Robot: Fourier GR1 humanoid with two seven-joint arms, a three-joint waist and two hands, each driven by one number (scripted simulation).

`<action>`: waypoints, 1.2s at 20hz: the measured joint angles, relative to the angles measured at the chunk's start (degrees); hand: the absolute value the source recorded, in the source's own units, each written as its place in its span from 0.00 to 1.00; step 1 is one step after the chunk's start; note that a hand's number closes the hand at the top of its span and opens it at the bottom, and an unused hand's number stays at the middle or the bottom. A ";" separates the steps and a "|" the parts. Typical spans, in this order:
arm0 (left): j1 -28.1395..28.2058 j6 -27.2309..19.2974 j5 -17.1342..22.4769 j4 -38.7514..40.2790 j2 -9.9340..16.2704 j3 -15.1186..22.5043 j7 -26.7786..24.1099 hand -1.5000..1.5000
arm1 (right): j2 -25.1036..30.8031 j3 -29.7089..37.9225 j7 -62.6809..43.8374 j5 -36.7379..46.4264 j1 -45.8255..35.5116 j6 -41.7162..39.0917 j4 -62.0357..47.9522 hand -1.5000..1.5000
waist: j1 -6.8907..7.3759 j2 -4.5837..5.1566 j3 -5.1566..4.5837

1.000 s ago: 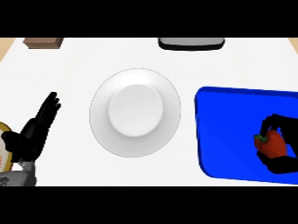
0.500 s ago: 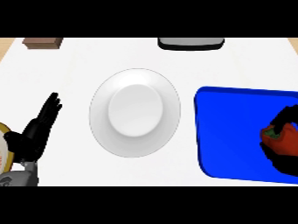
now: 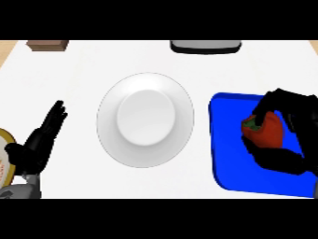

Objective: Pick the bell pepper from the tray and place it in the plate

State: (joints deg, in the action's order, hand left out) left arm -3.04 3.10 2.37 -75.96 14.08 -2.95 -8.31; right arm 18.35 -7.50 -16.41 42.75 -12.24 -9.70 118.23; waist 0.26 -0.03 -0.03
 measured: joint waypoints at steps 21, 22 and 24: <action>-1.35 1.29 -1.24 -0.23 -1.05 -1.12 1.41 0.50 | -17.95 -19.72 -9.17 3.14 -26.37 18.07 -39.76 1.00 | 0.76 0.22 0.01; -1.40 1.27 -1.39 -0.29 -1.15 -0.99 1.41 0.50 | -18.03 -20.29 -9.64 1.69 -26.25 20.93 -40.76 1.00 | 0.92 0.24 0.01; -1.47 1.49 -1.33 -0.45 -1.19 -0.97 1.47 0.50 | -18.15 -21.42 -11.08 -1.58 -27.41 26.25 -43.94 0.00 | 1.33 0.30 0.02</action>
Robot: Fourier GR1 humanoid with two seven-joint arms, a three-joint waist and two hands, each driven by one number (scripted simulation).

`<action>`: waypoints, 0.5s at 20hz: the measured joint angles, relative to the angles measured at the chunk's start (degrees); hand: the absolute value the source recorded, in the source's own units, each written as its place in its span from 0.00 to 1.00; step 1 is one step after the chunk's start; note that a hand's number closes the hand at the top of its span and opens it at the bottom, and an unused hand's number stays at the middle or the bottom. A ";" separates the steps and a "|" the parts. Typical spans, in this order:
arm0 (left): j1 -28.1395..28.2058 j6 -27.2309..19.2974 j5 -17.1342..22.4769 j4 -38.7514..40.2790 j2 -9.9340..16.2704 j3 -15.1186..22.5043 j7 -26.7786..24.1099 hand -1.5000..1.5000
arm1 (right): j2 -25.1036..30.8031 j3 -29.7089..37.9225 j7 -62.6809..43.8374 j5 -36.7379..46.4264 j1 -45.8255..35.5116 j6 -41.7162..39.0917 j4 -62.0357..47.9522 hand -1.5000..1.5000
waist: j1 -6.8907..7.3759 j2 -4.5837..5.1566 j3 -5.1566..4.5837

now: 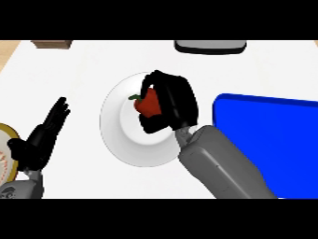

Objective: Pick the bell pepper from the tray and place it in the plate

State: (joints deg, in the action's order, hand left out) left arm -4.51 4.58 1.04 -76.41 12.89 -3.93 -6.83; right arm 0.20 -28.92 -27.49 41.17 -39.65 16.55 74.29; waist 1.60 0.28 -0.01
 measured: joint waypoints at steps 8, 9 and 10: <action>-0.72 -0.50 -0.86 0.12 -0.95 0.25 0.39 0.50 | -0.16 -5.98 -5.20 -11.92 -8.67 12.51 -13.53 0.00 | 0.23 0.02 0.00; -0.37 -0.13 -0.77 0.16 -0.61 -0.02 -0.11 0.50 | -0.17 -6.09 -4.06 -13.30 -8.60 14.28 -14.63 0.00 | 0.22 0.03 0.00; -0.08 0.12 -0.66 0.06 -0.64 -0.02 -0.44 0.50 | -0.17 -5.25 -2.44 -14.92 -8.80 15.82 -15.62 0.00 | 0.31 0.09 0.01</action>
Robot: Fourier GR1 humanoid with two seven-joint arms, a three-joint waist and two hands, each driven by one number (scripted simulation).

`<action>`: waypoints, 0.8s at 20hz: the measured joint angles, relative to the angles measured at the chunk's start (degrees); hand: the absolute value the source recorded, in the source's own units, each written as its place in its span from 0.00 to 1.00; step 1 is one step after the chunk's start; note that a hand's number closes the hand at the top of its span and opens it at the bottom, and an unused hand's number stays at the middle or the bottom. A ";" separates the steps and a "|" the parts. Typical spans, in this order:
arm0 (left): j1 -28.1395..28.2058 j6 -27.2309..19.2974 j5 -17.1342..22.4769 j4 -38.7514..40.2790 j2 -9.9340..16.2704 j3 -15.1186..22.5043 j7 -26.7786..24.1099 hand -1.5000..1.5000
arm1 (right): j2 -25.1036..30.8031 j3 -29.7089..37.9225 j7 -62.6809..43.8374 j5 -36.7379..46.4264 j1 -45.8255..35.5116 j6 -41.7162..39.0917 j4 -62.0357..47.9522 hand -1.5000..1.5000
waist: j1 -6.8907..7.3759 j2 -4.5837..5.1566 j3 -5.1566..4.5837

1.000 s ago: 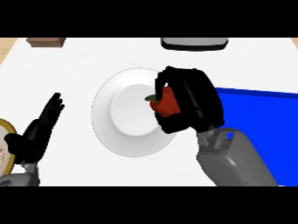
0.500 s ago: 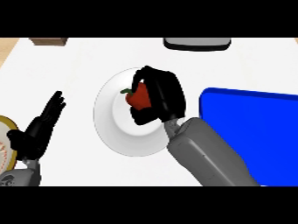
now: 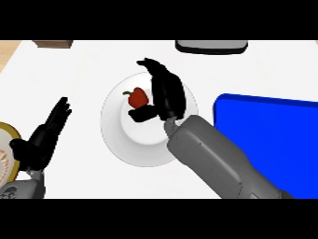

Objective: Pick the bell pepper from the tray and place it in the plate

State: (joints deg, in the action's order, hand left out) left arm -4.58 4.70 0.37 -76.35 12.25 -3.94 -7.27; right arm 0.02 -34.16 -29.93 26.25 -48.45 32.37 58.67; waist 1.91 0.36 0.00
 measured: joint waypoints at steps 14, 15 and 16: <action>1.89 -0.73 -0.24 -1.68 -0.66 -0.49 0.35 0.50 | 5.61 17.51 26.14 -24.16 15.15 -1.36 10.50 0.00 | -1.71 -0.23 0.08; 1.96 -0.37 -0.01 -1.46 -0.34 -0.84 0.07 0.50 | 7.05 19.08 28.05 -25.97 16.48 -3.61 11.01 0.00 | -1.78 -0.24 0.07; 2.00 -0.70 -0.33 -1.48 -0.50 -0.78 0.03 0.50 | 8.47 20.30 29.85 -27.32 17.96 -5.81 11.41 0.00 | -1.85 -0.26 0.06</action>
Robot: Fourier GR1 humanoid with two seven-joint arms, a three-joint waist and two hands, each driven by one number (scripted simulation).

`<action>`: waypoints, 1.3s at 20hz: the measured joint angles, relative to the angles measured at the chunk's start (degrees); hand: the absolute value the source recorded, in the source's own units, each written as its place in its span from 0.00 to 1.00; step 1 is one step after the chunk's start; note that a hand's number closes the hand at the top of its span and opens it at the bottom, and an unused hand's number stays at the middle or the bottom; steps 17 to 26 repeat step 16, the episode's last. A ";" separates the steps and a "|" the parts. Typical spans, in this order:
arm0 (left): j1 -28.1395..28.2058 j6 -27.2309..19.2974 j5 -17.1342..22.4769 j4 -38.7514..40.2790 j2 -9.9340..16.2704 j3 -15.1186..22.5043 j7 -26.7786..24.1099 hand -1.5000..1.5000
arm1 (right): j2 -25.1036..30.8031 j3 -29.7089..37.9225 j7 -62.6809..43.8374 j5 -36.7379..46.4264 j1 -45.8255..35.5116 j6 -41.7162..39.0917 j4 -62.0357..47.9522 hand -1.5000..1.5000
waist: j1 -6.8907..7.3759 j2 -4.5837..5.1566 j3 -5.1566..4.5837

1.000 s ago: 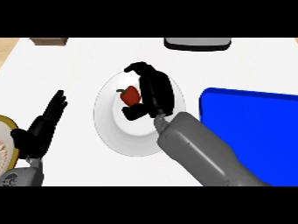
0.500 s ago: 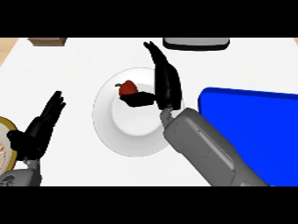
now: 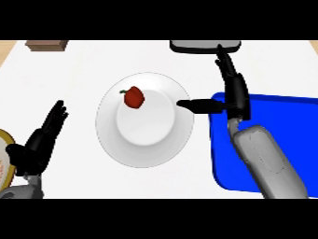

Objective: Pick the bell pepper from the tray and place it in the plate

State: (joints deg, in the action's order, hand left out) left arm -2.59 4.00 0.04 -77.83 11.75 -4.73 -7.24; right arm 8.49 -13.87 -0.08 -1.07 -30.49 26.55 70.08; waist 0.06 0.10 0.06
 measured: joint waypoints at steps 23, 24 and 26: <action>-0.29 1.35 -0.55 0.56 -0.27 -1.29 0.46 0.50 | 9.24 11.63 23.92 -3.67 8.21 -23.10 -11.81 0.00 | 0.14 -0.06 -0.04; -0.29 1.35 -0.55 0.56 -0.27 -1.29 0.46 0.50 | 9.24 11.63 23.92 -3.67 8.21 -23.10 -11.81 0.00 | 0.14 -0.06 -0.04; -0.29 1.35 -0.55 0.56 -0.27 -1.29 0.46 0.50 | 9.24 11.63 23.92 -3.67 8.21 -23.10 -11.81 0.00 | 0.14 -0.06 -0.04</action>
